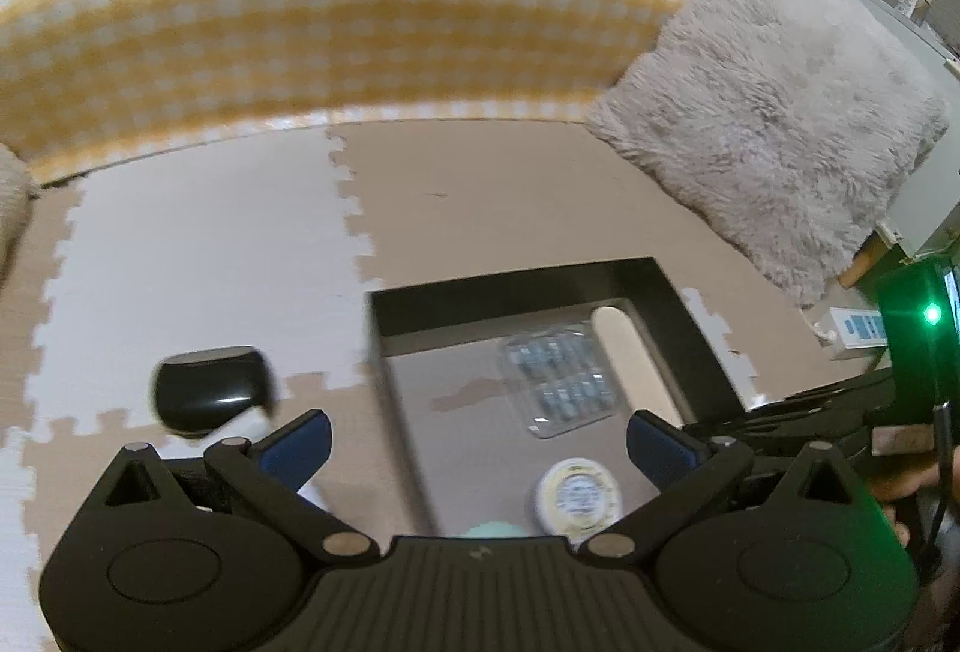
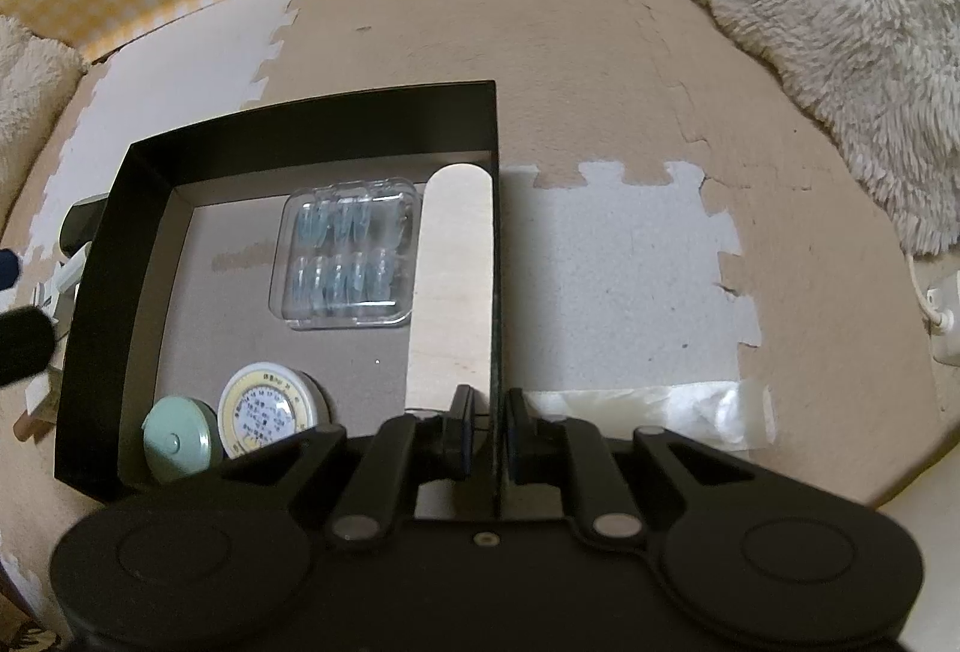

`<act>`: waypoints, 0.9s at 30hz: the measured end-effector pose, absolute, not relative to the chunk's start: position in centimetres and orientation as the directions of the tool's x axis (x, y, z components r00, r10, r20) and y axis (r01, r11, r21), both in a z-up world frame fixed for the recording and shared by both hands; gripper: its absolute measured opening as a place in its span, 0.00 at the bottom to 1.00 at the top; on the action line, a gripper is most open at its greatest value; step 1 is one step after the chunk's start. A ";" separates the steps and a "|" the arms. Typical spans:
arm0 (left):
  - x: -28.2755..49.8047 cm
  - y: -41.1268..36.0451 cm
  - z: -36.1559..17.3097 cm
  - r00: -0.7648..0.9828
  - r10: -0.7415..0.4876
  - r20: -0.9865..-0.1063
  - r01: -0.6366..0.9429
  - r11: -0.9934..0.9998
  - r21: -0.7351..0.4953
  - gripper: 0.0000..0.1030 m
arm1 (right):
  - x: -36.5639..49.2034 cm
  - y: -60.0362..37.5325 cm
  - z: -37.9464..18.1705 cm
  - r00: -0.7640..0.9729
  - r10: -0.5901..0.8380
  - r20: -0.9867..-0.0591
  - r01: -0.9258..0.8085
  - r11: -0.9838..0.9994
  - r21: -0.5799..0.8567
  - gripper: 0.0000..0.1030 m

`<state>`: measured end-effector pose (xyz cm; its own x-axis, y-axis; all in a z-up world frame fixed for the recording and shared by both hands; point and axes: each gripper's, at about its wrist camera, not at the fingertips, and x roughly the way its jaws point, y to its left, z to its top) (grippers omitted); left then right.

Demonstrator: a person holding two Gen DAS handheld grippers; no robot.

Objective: Organize rigid objects
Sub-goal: 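Move the left tool back to the items and grasp the lip gloss tube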

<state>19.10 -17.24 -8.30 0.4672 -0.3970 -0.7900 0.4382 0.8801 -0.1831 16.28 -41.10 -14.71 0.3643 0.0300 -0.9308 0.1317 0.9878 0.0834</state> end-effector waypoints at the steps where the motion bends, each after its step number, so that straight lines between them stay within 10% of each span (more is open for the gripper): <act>1: 19.1 -16.8 -8.2 0.472 -0.395 -0.788 0.435 0.882 -0.181 1.00 | 16.3 -41.1 -14.7 0.364 0.030 -0.931 0.132 0.988 0.083 0.12; 22: 20.1 -6.3 -9.5 0.457 -0.278 -0.845 0.314 0.939 -0.140 1.00 | 16.3 -40.9 -14.7 0.363 0.028 -0.931 0.130 0.988 0.080 0.12; 27: 19.5 -6.0 -10.8 0.381 -0.271 -0.884 0.382 0.917 -0.116 0.79 | 16.3 -41.0 -14.7 0.363 0.030 -0.931 0.131 0.988 0.082 0.12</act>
<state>19.50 -6.01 -10.76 0.3807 -0.2706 -0.8842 0.3819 0.9169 -0.1162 16.28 -41.02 -14.68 0.3633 0.0295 -0.9312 0.1307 0.9880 0.0823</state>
